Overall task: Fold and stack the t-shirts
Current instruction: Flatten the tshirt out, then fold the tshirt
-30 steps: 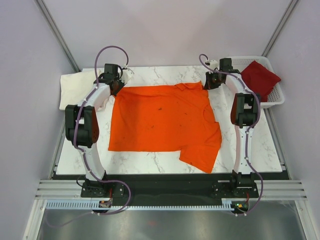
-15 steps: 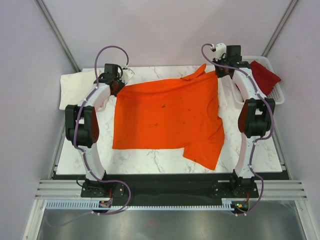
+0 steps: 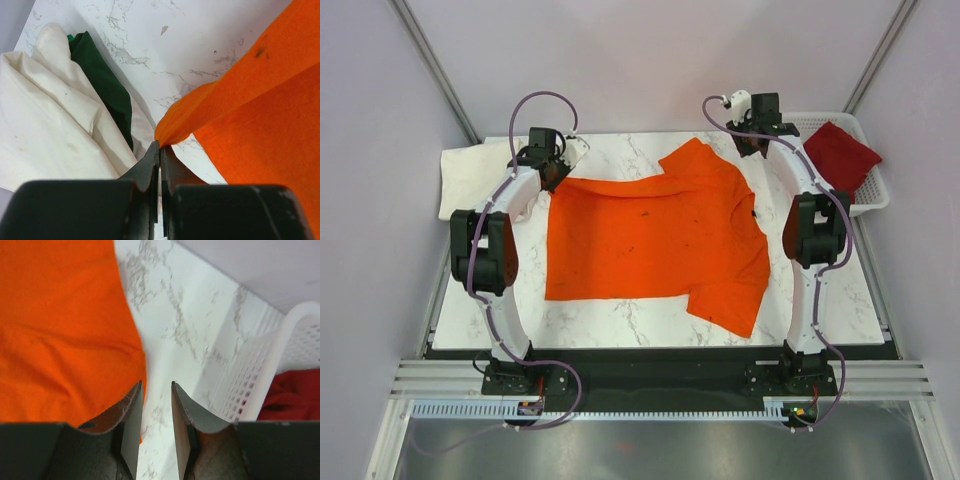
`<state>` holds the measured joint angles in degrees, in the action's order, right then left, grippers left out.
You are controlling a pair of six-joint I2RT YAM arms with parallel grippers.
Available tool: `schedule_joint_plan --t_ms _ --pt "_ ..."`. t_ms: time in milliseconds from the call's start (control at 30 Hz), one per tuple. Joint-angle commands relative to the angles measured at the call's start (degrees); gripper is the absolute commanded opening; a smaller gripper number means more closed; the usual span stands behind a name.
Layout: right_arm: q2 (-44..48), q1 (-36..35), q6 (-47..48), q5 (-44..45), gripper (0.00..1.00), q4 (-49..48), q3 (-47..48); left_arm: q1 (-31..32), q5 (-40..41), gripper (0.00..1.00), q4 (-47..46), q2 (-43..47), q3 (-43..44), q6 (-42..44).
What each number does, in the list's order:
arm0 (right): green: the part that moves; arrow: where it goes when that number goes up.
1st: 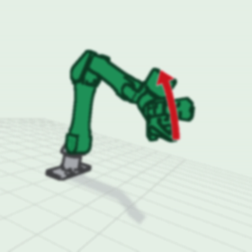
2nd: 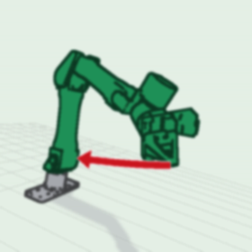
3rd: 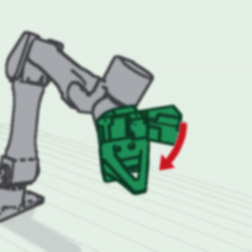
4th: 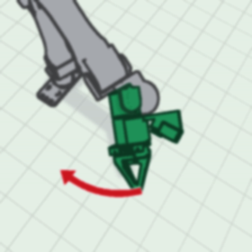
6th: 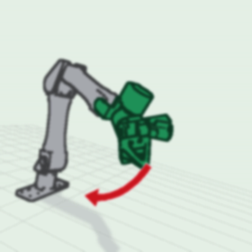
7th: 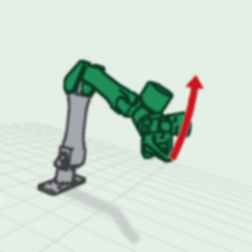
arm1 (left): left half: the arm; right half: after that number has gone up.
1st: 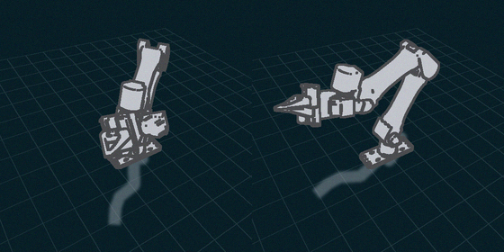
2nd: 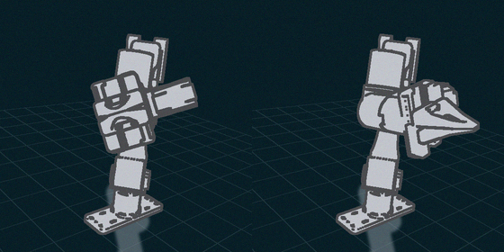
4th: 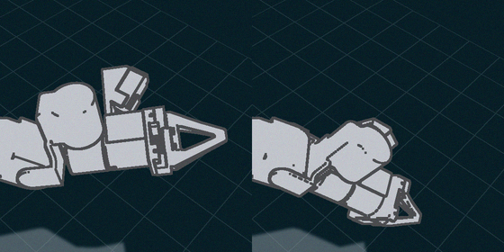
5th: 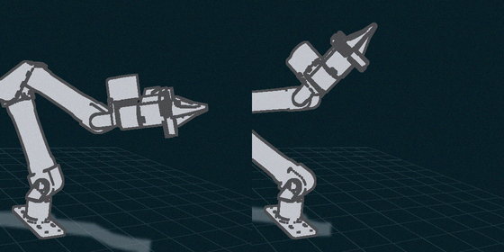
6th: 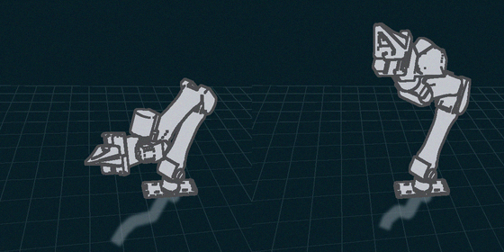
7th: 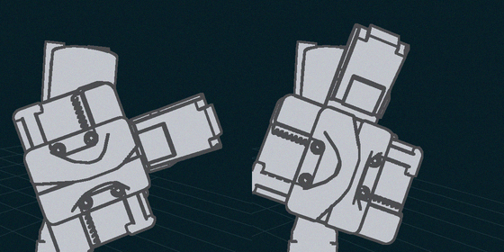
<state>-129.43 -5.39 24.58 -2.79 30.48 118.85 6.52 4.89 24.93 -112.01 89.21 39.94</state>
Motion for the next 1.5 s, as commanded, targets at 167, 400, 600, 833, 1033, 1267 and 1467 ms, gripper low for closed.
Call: schedule_joint_plan --t_ms 167,400,600,833,1033,1267,1467 --pt "-10.58 0.64 -1.81 -9.85 0.38 -2.43 11.93 0.68 -1.11 0.02 0.21 1.88 2.46 -1.54" --pt "-11.74 0.20 -9.64 -18.13 0.39 -3.49 11.68 1.30 -1.02 0.02 0.74 0.56 4.31 -1.71" --pt "-13.03 -0.06 -9.99 -17.69 0.40 -6.48 11.66 1.56 -0.75 0.02 0.82 -1.98 5.62 -1.62" --pt "-19.99 -1.46 -15.44 -18.83 0.52 -12.20 19.93 2.70 -2.16 0.02 2.05 -3.31 6.42 -2.67" --pt "-14.37 -1.64 -16.05 -20.24 0.52 -11.67 11.17 3.41 -2.16 0.02 2.58 -2.43 5.98 -3.82" --pt "-9.71 -0.85 -14.91 -20.42 0.52 -10.45 2.97 3.41 -2.51 0.02 2.49 -5.50 5.98 -5.23" --pt "-6.81 -0.68 -13.24 -19.37 0.51 -7.81 -3.17 3.32 -1.72 0.02 2.58 -7.88 4.14 -4.26"
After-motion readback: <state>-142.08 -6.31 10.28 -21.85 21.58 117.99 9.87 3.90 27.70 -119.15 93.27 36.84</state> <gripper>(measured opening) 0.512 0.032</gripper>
